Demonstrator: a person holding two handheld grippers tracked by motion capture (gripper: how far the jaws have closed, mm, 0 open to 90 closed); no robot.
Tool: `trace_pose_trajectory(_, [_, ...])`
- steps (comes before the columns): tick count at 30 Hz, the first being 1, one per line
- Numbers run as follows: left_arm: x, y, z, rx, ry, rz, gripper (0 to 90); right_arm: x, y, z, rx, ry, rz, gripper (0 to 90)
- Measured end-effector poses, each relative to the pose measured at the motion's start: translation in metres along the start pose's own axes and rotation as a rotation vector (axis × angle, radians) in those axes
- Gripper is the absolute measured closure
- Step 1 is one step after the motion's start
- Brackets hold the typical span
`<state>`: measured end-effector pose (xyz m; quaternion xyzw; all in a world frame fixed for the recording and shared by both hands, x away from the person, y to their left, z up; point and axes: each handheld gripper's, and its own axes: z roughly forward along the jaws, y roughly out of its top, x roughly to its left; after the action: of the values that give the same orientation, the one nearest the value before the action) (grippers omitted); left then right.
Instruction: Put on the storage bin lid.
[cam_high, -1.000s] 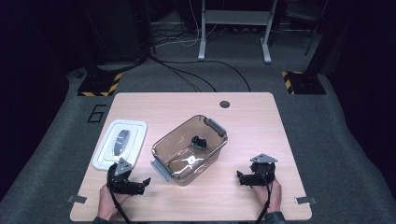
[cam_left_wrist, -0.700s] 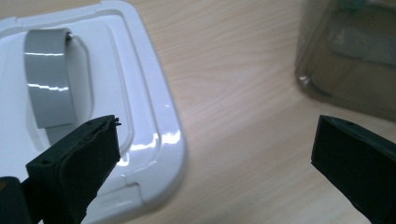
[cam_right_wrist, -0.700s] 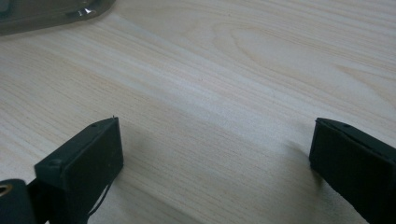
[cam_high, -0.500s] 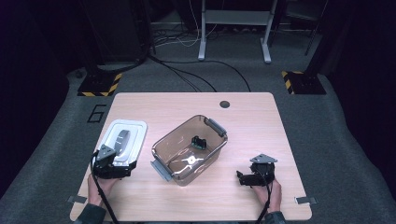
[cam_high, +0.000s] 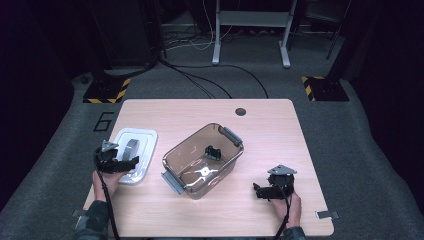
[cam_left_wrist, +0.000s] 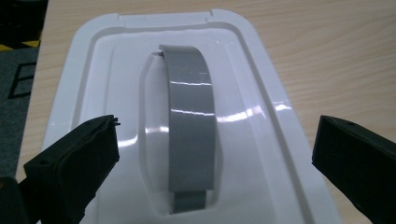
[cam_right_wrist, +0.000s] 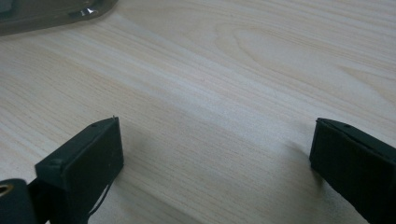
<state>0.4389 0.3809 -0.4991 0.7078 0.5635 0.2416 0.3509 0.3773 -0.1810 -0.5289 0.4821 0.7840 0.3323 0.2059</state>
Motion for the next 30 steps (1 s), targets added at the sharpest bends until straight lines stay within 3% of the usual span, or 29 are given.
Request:
trace_pose_trajectory(3, [0.003, 0.002, 0.008, 0.006, 0.006, -0.010, 1.8, 0.000, 0.000, 0.000, 0.001, 0.001, 0.000, 2.0])
trace_pose_trajectory(5, [0.004, 0.005, 0.011, 0.008, 0.007, -0.011, 9.9, 0.000, 0.000, 0.000, 0.001, -0.001, -0.001, 1.9])
trace_pose_trajectory(9, [0.005, 0.007, 0.018, 0.010, 0.048, 0.003, 30.9, 0.000, 0.000, 0.000, 0.000, 0.000, -0.001, 2.1])
trace_pose_trajectory(15, [0.007, 0.005, 0.026, -0.004, 0.072, -0.001, 43.7, 0.000, 0.000, 0.000, -0.001, -0.001, -0.002, 2.2])
trace_pose_trajectory(22, [0.004, 0.006, 0.028, -0.038, 0.079, 0.032, 63.6, 0.000, 0.000, 0.000, -0.002, -0.002, -0.001, 2.3])
trace_pose_trajectory(30, [0.004, 0.007, 0.023, -0.050, 0.068, 0.033, 66.6, 0.000, 0.000, 0.000, -0.002, 0.000, 0.000, 2.5])
